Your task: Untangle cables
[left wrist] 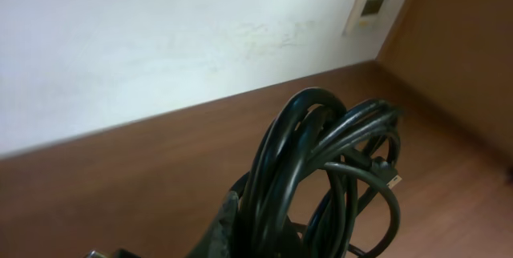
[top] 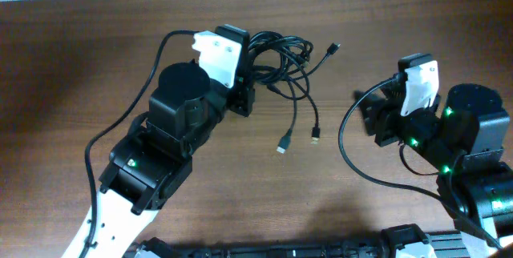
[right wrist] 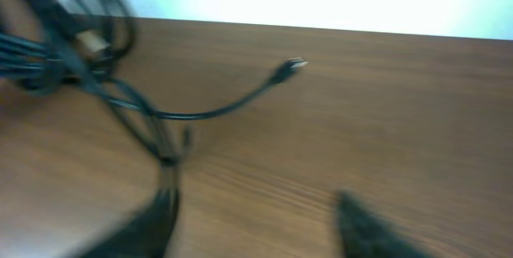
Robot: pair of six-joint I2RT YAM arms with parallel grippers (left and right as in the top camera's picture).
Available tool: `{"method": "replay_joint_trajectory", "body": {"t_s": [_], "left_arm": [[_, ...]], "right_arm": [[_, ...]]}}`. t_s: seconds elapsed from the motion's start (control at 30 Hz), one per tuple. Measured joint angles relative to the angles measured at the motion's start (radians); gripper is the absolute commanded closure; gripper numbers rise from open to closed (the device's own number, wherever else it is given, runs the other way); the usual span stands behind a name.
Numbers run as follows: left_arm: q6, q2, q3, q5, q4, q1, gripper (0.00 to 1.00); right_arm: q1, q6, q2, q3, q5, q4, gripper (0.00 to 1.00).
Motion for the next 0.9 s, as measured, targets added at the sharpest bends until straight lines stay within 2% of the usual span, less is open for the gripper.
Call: {"method": "replay_joint_trajectory", "body": {"t_s": [0.2,0.33,0.57,0.73,0.9], "left_arm": [[-0.296,0.000,0.000,0.012,0.003,0.000,1.00],[-0.394,0.002,0.000,0.059,0.019,0.000,1.00],[-0.422,0.046,0.000,0.224,0.067,0.000,1.00],[-0.406,0.048,0.000,0.241,0.066,0.000,1.00],[-0.384,0.048,0.000,0.237,0.063,0.026,1.00]], "right_arm": [[0.000,0.051,0.000,-0.001,-0.204,0.107,0.09],[0.000,0.124,0.008,-0.001,-0.244,0.139,0.09],[0.000,0.147,0.072,-0.001,-0.240,0.152,0.09],[0.000,0.150,0.082,-0.001,-0.203,0.169,0.09],[0.000,0.150,0.056,-0.001,-0.074,0.170,0.09]]}}
